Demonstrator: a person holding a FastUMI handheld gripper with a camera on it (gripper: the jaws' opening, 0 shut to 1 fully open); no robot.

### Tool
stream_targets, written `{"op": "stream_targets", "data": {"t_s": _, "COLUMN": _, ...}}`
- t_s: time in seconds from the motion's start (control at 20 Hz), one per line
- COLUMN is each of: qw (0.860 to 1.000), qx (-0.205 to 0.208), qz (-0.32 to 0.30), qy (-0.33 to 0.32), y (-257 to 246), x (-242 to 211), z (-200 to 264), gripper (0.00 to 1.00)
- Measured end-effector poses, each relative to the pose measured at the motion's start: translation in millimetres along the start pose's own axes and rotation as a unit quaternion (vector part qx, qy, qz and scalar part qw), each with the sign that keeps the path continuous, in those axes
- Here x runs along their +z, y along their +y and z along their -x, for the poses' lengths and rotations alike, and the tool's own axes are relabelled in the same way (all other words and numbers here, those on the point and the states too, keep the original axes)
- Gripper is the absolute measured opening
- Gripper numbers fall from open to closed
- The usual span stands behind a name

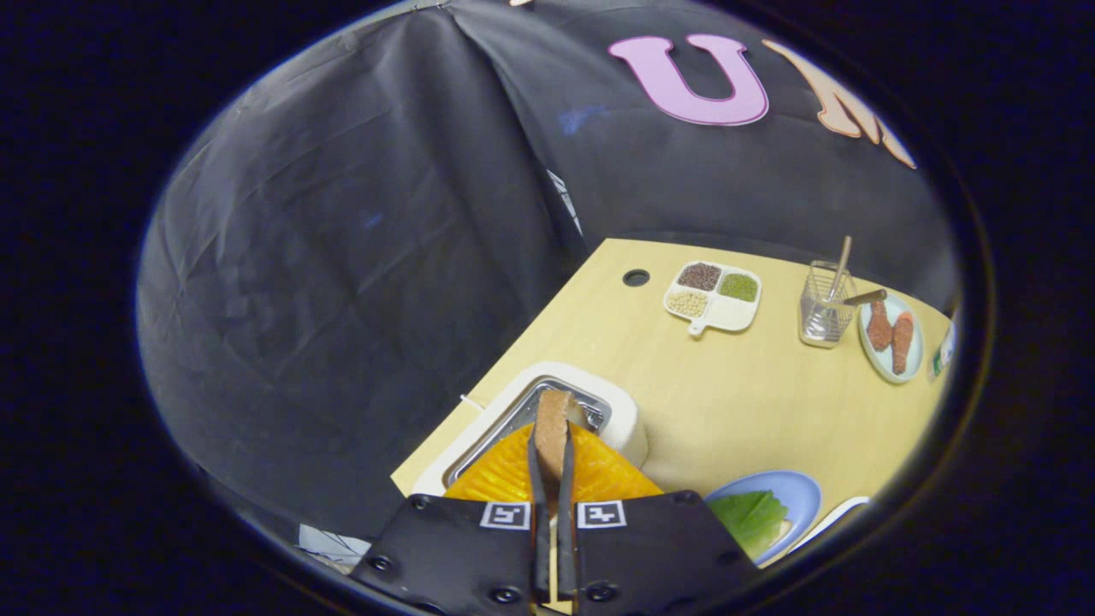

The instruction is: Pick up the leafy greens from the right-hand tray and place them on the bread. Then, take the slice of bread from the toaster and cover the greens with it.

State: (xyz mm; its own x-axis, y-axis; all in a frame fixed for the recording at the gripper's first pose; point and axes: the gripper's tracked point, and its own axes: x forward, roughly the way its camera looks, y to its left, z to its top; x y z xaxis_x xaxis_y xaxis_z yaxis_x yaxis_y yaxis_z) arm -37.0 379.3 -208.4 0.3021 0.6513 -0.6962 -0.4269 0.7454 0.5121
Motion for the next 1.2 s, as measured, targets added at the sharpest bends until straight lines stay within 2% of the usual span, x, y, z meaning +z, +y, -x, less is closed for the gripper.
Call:
{"op": "stream_targets", "data": {"t_s": 0.65, "qw": 0.997, "qx": 0.023, "qz": -0.023, "qy": -0.067, "y": -37.2, "x": 8.1, "z": 66.2, "gripper": 0.06}}
{"op": "stream_targets", "data": {"t_s": 0.8, "qw": 0.997, "qx": -0.005, "qz": -0.006, "qy": -0.073, "y": -62.4, "x": -0.7, "z": 75.2, "gripper": 0.06}}
{"op": "stream_targets", "data": {"t_s": 1.2, "qw": 0.998, "qx": -0.036, "qz": -0.038, "qy": -0.046, "y": -109.2, "x": -54.4, "z": 73.8, "gripper": 0.06}}
